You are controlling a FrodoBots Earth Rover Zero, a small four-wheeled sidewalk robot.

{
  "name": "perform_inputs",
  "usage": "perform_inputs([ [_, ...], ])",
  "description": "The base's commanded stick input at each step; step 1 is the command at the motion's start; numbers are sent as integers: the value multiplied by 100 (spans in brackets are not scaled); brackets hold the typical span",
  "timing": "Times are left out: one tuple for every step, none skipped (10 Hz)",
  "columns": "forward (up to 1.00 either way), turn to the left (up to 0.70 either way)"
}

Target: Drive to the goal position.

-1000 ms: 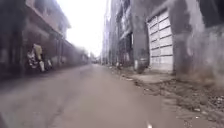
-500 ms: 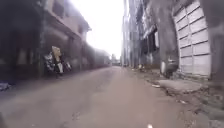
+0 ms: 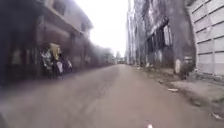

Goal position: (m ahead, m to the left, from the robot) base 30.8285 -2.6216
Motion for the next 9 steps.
perform_inputs([
  [100, -25],
  [100, -7],
  [100, 0],
  [100, 0],
  [100, 0],
  [100, 0],
  [100, 0],
  [100, 0],
  [100, 0],
])
